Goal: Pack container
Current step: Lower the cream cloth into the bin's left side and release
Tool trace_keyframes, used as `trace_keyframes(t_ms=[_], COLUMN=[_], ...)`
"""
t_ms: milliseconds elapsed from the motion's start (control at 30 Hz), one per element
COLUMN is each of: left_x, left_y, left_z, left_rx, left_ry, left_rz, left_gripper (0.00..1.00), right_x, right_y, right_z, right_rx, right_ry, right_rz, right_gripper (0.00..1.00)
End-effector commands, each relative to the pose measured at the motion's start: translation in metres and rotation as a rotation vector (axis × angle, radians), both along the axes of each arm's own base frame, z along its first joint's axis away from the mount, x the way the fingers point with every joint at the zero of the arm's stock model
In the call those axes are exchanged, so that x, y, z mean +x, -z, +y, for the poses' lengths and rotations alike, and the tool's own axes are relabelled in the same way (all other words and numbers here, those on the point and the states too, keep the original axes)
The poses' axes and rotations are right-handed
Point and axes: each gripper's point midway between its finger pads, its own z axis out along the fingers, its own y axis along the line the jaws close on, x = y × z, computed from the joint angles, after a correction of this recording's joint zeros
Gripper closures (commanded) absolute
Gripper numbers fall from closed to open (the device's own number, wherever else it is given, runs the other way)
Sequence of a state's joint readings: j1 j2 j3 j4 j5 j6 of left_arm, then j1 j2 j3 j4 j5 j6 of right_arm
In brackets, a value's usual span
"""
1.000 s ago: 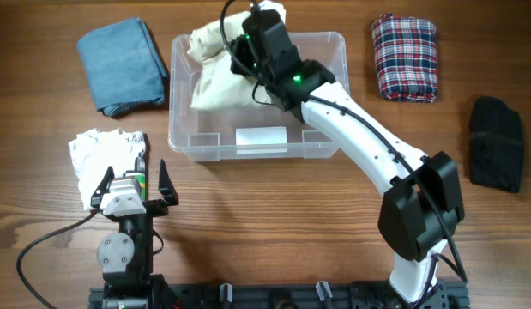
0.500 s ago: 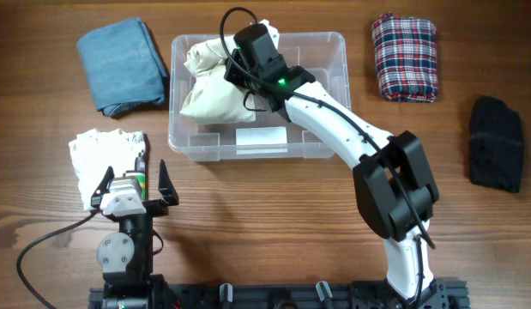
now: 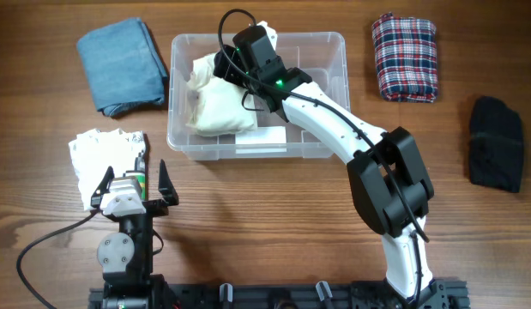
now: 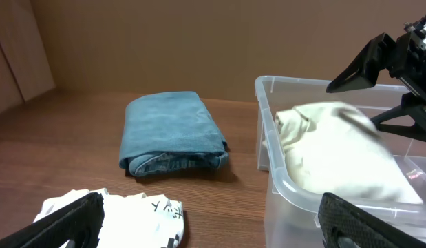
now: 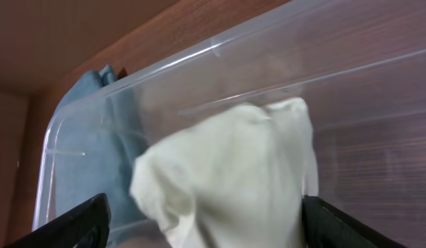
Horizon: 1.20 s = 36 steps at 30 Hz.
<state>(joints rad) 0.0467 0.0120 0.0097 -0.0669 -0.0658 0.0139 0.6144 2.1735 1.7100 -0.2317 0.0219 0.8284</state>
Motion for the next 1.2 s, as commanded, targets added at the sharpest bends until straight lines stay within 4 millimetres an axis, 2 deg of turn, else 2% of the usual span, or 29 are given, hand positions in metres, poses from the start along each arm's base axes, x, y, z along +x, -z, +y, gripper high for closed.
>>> trace_keyframes(t_ms=[0, 67, 233, 300, 367, 433, 467, 533, 600, 900, 1167], left_x=[0.0, 0.0, 0.0, 0.0, 0.0, 0.0, 0.0, 0.0, 0.0, 0.0, 0.0], left_y=[0.0, 0.0, 0.0, 0.0, 0.0, 0.0, 0.0, 0.0, 0.0, 0.0, 0.0], left_z=[0.0, 0.0, 0.0, 0.0, 0.0, 0.0, 0.0, 0.0, 0.0, 0.0, 0.0], left_rx=[0.006, 0.006, 0.006, 0.006, 0.006, 0.006, 0.006, 0.006, 0.006, 0.006, 0.006], left_ry=[0.0, 0.0, 0.0, 0.0, 0.0, 0.0, 0.0, 0.0, 0.0, 0.0, 0.0], left_rz=[-0.006, -0.006, -0.006, -0.006, -0.006, -0.006, -0.006, -0.006, -0.006, -0.006, -0.006], left_gripper=[0.0, 0.0, 0.0, 0.0, 0.0, 0.0, 0.0, 0.0, 0.0, 0.0, 0.0], right_x=[0.0, -0.003, -0.002, -0.003, -0.006, -0.009, -0.01, -0.011, -0.011, -0.025, -0.035], right_y=[-0.008, -0.011, -0.029, -0.028, -0.021, -0.019, -0.019, -0.019, -0.012, 0.039, 0.051], right_z=[0.006, 0.002, -0.021, -0.024, -0.026, -0.023, -0.022, -0.019, -0.019, -0.003, -0.006], right_rx=[-0.045, -0.105, -0.373, -0.449, -0.482, -0.483, -0.476, -0.469, -0.472, -0.438, -0.475], right_ry=[-0.092, -0.133, -0.234, -0.301, -0.33, -0.356, -0.363, -0.37, -0.374, -0.471, -0.512], right_rz=[-0.049, -0.071, -0.188, -0.216, -0.205, -0.202, -0.203, -0.203, -0.193, -0.096, -0.052], right_gripper=[0.05, 0.0, 0.01, 0.04, 0.17, 0.44, 0.62, 0.83, 0.95, 0.96, 0.95])
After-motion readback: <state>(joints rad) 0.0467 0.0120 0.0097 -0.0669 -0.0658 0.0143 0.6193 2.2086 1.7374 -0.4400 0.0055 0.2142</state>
